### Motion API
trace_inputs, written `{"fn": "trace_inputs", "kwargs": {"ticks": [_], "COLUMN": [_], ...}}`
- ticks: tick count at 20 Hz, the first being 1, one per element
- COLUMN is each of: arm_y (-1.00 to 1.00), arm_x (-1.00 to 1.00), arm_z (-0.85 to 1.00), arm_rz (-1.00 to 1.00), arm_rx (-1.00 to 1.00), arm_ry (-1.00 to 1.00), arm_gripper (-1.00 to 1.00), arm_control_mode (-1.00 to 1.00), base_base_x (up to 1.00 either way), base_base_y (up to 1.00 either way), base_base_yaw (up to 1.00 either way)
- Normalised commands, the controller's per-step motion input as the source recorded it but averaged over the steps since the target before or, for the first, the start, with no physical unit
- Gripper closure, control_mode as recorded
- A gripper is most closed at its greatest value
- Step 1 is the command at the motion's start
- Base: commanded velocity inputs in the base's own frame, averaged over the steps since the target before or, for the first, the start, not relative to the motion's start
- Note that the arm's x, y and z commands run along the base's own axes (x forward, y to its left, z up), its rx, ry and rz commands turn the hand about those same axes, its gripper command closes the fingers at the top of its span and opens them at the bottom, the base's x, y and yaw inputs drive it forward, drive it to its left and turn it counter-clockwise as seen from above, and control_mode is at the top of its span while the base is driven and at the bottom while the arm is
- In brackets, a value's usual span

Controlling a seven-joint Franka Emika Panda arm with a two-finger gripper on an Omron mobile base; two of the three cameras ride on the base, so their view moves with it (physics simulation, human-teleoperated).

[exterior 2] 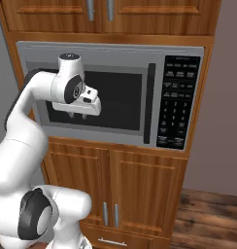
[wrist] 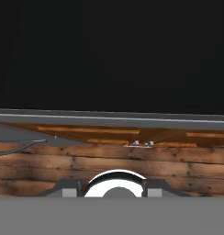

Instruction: Navigate to the toaster.

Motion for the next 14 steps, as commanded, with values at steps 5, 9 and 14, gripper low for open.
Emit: {"fn": "trace_inputs", "kwargs": {"ticks": [5,9,14], "arm_y": [-0.01,0.15,0.0], "arm_x": [-0.55,-1.0,0.0], "arm_z": [0.0,-0.02,0.0], "arm_rz": [0.0,0.15,0.0], "arm_rx": [0.0,-0.03,0.0], "arm_ry": [-0.05,-0.15,0.0], "arm_gripper": [-1.0,-1.0,-1.0], "arm_control_mode": [-1.0,-1.0,1.0], "base_base_x": [0.0,0.0,-1.0], "base_base_y": [0.0,0.0,0.55], "base_base_yaw": [0.0,0.0,0.34]}}
